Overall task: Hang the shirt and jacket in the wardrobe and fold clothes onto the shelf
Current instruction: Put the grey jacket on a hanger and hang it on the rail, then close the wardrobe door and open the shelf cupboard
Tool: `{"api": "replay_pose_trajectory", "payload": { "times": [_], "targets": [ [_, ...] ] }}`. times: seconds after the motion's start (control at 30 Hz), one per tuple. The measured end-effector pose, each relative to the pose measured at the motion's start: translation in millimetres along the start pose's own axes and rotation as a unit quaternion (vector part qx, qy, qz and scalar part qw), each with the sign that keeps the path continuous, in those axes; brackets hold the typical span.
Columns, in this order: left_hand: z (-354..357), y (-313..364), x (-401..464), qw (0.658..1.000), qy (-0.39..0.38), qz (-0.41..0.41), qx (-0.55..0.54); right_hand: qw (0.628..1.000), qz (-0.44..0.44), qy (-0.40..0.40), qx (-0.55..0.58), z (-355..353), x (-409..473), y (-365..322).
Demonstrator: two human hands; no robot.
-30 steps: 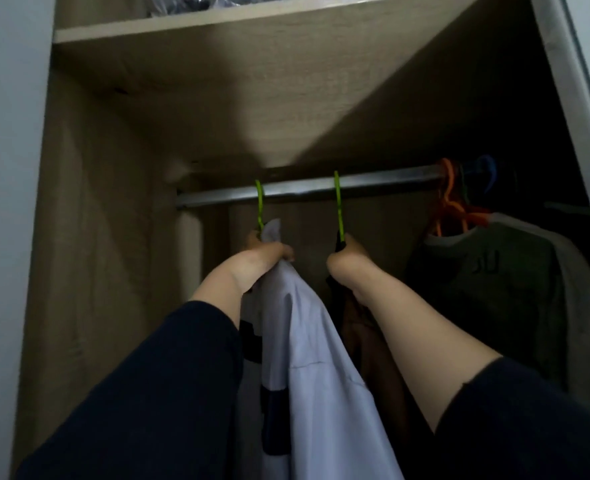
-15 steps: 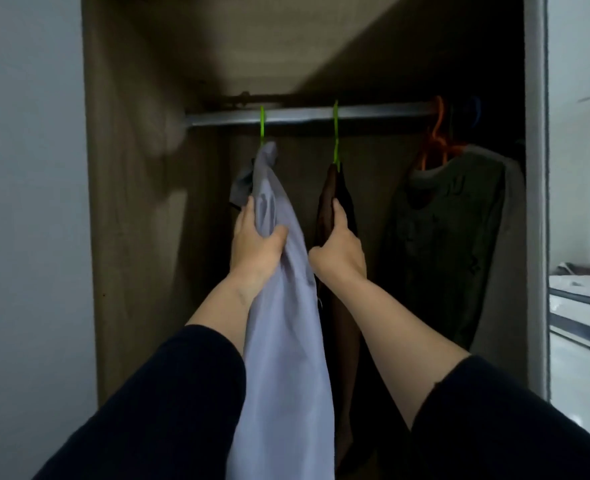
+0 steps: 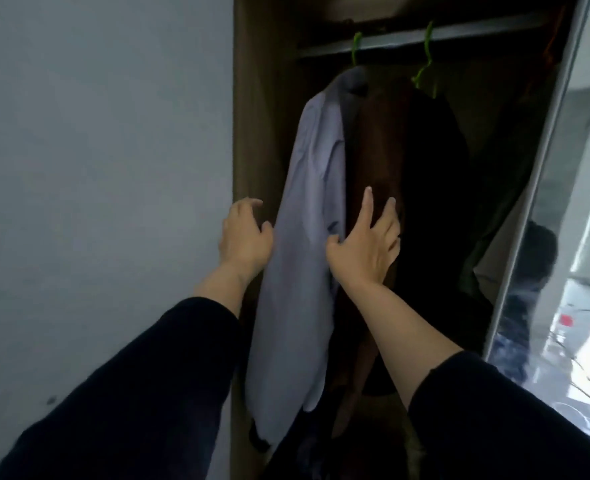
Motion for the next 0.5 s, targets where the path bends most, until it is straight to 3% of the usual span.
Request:
{"api": "replay_pose_trajectory", "payload": {
  "times": [0.23,0.4,0.5],
  "targets": [
    [-123.0,-19.8,-106.9,0.972,0.106,-0.061,0.202,0.975,-0.073,-0.205,0.049,16.7,-97.3,-47.6],
    [-220.0,-10.0,-145.1,0.911,0.237,-0.024,0.337,0.924,-0.159,-0.327,0.121,32.3,-168.9,-123.5],
    [-266.6,-15.8,-151.6,0.89,0.319,-0.097,0.311,0.883,-0.205,-0.391,0.161,42.0,-212.5,-167.1]
  ]
}}
Point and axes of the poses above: each hand's wrist, its own x-axis towards the middle knuckle, its own z-axis out of the palm, y = z × x, the point moved 5 cm from there along x, towards the middle knuckle, and after that the axes turned 1 degree about -x, right-handed, at the moved point
